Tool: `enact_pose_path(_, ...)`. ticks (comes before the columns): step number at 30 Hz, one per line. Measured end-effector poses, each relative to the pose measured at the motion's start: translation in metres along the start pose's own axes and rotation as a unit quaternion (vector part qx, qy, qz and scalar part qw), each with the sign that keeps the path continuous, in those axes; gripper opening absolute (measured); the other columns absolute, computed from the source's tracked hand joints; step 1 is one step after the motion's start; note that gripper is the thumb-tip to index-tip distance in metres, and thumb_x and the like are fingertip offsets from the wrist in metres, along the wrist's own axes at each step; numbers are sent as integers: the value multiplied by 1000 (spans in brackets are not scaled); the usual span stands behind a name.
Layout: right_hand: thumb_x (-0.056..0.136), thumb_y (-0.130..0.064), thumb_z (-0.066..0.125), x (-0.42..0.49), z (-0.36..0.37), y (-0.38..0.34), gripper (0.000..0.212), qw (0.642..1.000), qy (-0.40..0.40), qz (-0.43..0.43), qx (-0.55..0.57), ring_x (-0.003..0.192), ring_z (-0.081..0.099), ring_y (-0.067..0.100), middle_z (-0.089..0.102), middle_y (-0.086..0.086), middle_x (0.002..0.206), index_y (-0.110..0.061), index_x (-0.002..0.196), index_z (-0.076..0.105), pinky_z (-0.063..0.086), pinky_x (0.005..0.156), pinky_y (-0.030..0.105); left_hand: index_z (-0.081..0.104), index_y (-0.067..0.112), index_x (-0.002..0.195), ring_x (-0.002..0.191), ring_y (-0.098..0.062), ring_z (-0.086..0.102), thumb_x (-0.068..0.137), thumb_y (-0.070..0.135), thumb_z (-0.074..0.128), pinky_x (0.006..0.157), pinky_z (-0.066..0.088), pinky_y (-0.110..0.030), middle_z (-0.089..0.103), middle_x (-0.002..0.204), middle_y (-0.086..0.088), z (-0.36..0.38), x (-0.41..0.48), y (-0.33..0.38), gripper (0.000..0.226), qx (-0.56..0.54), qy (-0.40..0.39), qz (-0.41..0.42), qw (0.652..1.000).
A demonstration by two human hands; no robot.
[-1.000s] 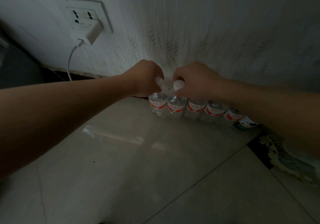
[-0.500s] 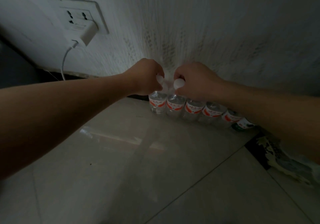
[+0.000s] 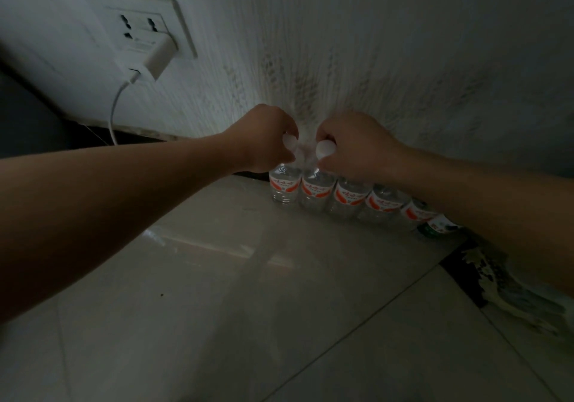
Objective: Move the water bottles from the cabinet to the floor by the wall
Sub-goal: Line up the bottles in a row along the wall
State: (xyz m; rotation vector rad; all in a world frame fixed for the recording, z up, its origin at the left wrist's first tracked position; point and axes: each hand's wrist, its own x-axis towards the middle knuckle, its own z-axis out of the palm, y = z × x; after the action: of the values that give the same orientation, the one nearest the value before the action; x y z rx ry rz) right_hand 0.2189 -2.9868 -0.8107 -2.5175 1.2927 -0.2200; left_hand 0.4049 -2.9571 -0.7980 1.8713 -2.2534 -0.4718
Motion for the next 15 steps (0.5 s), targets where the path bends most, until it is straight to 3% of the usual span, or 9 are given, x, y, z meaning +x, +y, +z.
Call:
enact_pose_path(11,77,-22,71,-3,2,2,23,1000,-1,10,30,81,59,18,64,1,90,-14,97,64,41,65,27,70,14,109,101,-23,62,76,22,77,81,48,-32,68,108,-5,1,2,-1,35,-9,-3,-7,1000)
enact_pose_path(15,77,-22,73,-4,2,0,35,999,-1,18,39,89,60,19,66,3,100,-15,109,64,48,73,31,67,16,114,105,-23,60,75,21,79,81,45,-29,66,113,-6,5,3,-3,42,3,-10,-9,1000)
